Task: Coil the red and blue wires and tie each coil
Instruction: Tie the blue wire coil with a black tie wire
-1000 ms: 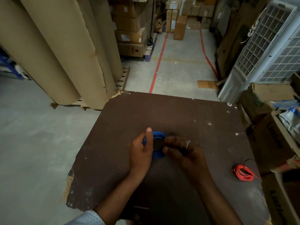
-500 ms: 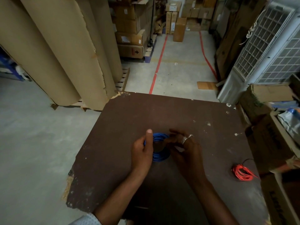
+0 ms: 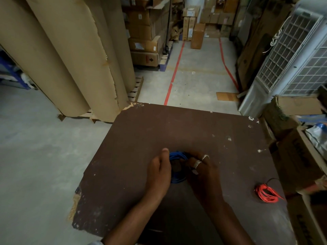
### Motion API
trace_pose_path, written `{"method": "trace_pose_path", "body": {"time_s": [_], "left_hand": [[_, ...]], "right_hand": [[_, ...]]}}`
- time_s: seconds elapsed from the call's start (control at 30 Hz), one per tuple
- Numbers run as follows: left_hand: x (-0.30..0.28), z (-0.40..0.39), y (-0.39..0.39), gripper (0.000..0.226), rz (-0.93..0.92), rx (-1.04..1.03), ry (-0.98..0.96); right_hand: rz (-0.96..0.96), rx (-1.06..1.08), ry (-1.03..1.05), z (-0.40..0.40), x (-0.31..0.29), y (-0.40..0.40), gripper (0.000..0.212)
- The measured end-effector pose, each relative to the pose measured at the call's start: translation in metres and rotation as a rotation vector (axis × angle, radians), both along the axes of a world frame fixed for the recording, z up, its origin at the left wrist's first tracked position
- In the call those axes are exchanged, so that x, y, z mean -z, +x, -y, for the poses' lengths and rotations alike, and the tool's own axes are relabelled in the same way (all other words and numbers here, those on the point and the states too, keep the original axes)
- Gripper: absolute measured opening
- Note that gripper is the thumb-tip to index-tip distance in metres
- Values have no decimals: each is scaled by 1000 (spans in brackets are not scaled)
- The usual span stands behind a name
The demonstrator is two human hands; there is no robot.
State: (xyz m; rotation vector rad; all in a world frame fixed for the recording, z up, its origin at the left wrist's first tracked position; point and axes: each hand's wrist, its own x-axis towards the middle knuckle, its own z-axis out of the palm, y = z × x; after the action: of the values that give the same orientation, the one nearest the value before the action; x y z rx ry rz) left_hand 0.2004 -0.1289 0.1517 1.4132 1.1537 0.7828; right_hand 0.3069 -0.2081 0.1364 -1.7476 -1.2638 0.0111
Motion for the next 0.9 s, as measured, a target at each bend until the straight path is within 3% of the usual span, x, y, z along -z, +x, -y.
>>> {"method": "trace_pose_path", "body": {"time_s": [0.13,0.23,0.37,0.53,0.67,0.9], "left_hand": [[-7,3,5,39,121,-165,-240],[-3,0,3,42,162,-154,-338],[5,-1,-4,48,195,-56,-376],[5,-5,-4,30,275,-33,-383],[2,-6,0,26,311,-41,-350],[0,-9,5,25,367,-94,-383]], "right_hand": [[68,-69,20,0,-2,-8,29],[36,-60,24,2,3,-12,33],[52,-19,-91,6,11,-14,29],[-115,-91,-194,2,11,-12,29],[46,-34,-141,2,10,-8,30],[-162,-99,25,-6,1,-3,24]]}}
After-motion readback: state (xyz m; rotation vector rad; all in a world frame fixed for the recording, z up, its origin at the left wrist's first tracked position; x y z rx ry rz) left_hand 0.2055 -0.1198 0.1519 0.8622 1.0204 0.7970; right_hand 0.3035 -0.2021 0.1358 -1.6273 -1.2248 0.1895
